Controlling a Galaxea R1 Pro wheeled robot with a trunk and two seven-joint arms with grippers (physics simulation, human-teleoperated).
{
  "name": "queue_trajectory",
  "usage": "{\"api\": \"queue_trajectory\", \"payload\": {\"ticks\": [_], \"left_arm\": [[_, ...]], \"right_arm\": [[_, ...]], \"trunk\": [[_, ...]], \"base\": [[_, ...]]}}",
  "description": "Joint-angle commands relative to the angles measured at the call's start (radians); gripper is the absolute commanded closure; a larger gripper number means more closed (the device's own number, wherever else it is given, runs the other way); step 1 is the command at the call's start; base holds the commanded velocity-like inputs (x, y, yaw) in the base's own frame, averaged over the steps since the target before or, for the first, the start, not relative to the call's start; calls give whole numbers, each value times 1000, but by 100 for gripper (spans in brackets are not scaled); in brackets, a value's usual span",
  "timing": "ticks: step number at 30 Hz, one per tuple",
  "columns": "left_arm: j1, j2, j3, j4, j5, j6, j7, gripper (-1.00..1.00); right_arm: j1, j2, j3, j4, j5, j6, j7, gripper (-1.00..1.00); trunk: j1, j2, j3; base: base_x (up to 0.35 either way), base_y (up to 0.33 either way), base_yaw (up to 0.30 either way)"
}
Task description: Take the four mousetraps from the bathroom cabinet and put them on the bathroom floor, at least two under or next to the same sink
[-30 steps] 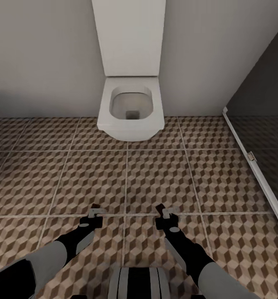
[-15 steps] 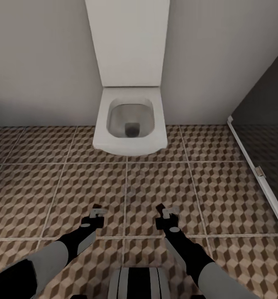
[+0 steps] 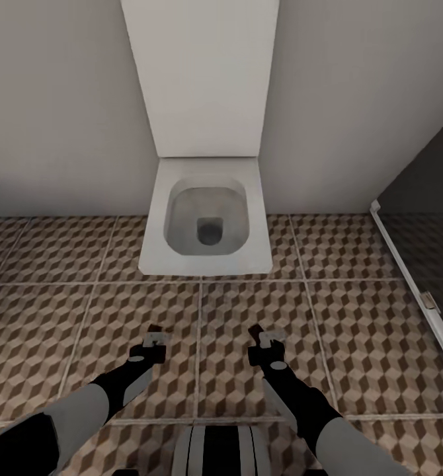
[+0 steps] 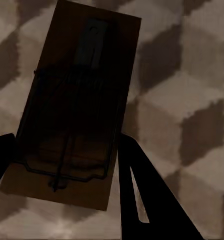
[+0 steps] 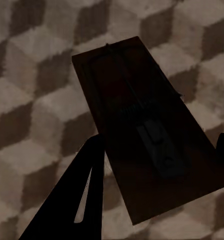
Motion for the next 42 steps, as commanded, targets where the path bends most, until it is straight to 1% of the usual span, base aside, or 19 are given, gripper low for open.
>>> {"api": "queue_trajectory", "payload": {"ticks": [1, 7, 10, 31, 42], "left_arm": [[0, 1, -9, -3, 6, -1, 8, 100], [0, 1, -9, -3, 5, -2, 8, 100], [0, 1, -9, -3, 5, -2, 8, 100], [0, 1, -16, -3, 5, -3, 8, 100], [0, 1, -16, -3, 5, -2, 8, 100]], "right_arm": [[-1, -1, 5, -2, -7, 4, -10, 100], [-1, -1, 5, -2, -7, 4, -11, 100], [-1, -1, 5, -2, -7, 4, -10, 100], [-1, -1, 5, -2, -7, 6, -10, 100], [-1, -1, 5, -2, -7, 6, -10, 100]], "trunk": [[0, 0, -1], [0, 0, -1], [0, 0, -1], [0, 0, -1], [5, -3, -44]], "base": [[332, 0, 0], [321, 0, 0], [165, 0, 0], [8, 0, 0], [0, 0, 0]]}}
